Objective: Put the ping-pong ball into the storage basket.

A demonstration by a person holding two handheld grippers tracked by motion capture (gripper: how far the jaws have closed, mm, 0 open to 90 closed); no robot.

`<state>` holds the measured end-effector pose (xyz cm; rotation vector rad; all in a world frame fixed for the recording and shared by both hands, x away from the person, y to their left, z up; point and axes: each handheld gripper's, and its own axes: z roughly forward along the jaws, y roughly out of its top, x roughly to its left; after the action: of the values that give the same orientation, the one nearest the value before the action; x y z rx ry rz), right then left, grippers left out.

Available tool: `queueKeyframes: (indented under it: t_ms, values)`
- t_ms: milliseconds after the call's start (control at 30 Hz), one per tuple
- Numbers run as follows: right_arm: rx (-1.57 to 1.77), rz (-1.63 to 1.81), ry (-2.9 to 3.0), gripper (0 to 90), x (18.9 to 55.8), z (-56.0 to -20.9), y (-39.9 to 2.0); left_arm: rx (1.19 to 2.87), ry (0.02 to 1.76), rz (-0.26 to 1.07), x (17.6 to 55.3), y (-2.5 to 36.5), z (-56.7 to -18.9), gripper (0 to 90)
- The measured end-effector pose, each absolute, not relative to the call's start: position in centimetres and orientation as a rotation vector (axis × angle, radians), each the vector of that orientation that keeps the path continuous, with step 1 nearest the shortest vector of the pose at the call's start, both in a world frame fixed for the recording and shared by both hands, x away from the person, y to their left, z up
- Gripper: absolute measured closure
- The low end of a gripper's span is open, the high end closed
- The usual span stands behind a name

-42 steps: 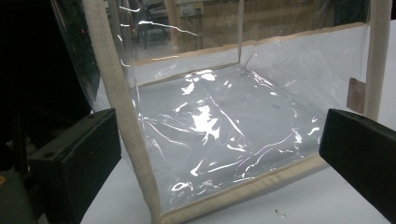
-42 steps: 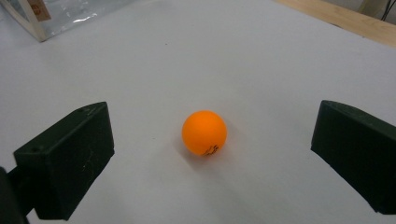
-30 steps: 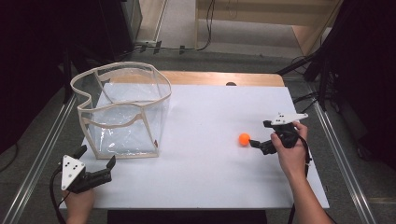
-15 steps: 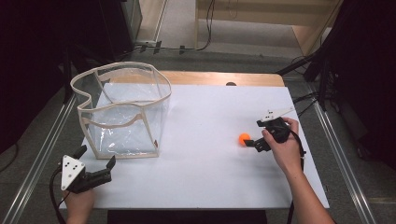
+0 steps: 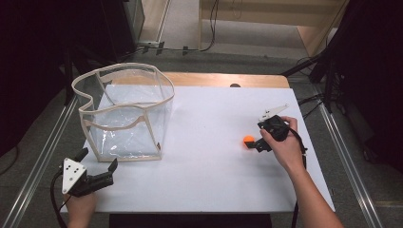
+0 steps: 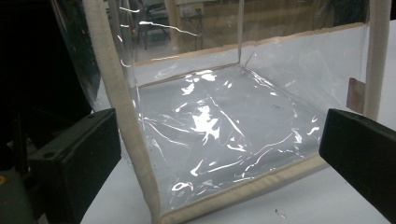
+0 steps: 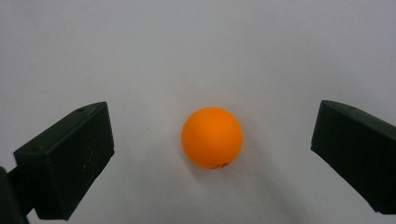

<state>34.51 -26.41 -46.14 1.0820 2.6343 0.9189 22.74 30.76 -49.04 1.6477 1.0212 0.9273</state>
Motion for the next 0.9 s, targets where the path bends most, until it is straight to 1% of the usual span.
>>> queueKeyframes:
  t_ms: [900]
  values:
    - [1.03,0.599,2.818,0.0,36.4,-47.6,-24.1,1.644,1.023,0.927,22.7,30.8,-49.0,0.0]
